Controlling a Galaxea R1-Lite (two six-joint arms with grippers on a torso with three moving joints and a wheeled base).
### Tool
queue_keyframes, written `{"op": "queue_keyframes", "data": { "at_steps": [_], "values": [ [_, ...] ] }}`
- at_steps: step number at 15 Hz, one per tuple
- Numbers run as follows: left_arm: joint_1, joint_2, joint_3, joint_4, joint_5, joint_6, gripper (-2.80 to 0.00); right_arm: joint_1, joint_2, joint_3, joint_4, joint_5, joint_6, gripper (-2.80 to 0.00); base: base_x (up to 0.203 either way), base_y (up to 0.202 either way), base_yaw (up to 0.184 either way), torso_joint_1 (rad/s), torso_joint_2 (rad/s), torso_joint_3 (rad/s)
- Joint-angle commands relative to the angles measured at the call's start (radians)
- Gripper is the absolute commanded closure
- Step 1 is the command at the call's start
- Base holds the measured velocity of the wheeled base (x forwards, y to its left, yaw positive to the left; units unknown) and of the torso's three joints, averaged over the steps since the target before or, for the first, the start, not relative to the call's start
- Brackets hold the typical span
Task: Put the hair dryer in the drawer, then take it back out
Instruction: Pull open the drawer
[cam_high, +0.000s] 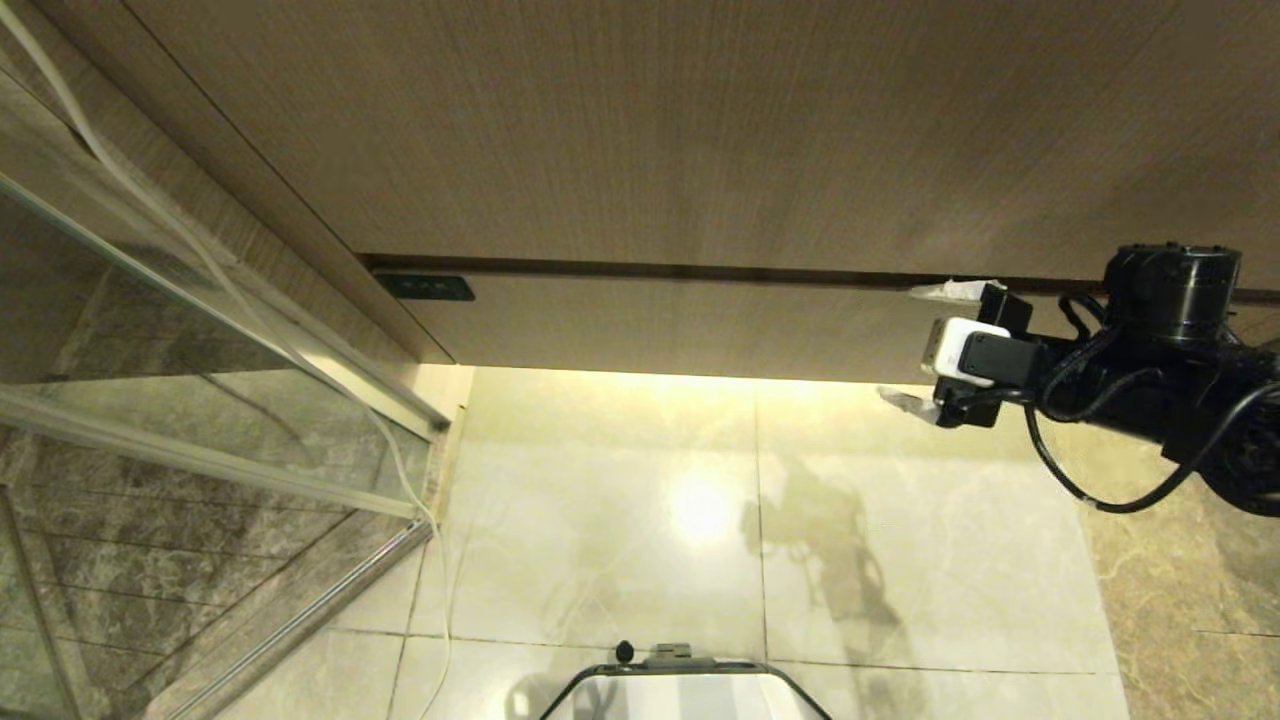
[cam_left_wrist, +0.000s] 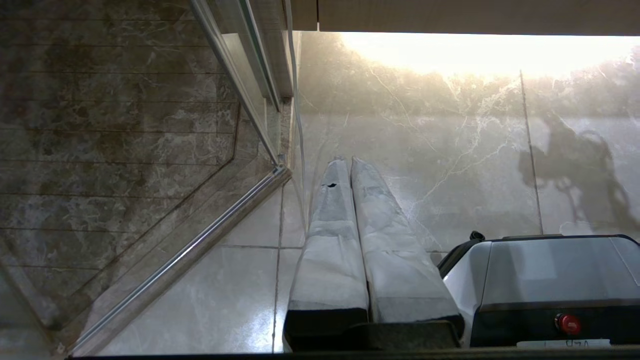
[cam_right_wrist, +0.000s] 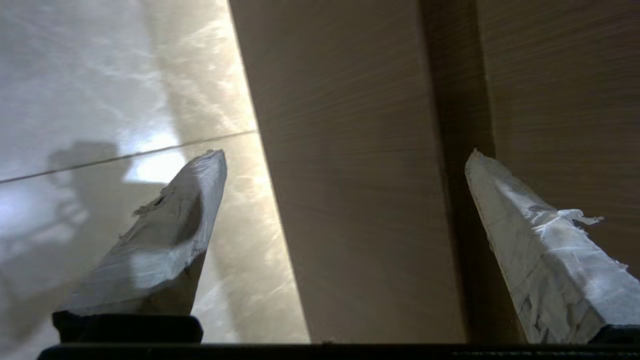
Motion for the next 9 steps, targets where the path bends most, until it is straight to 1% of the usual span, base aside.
{"op": "queue_keyframes", "data": {
  "at_steps": [1, 9],
  "values": [
    [0.001, 0.000, 0.001, 0.000, 0.000, 0.000, 0.00, -0.002, 0.057, -0.029, -0.051, 0.002, -0.004, -2.80, 0.000, 0.000, 0.000, 0.000, 0.00, 0.000],
    [0.000, 0.000, 0.002, 0.000, 0.000, 0.000, 0.00, -0.017, 0.135, -0.087, -0.062, -0.001, -0.005, -2.80, 0.000, 0.000, 0.000, 0.000, 0.00, 0.000]
  ]
}}
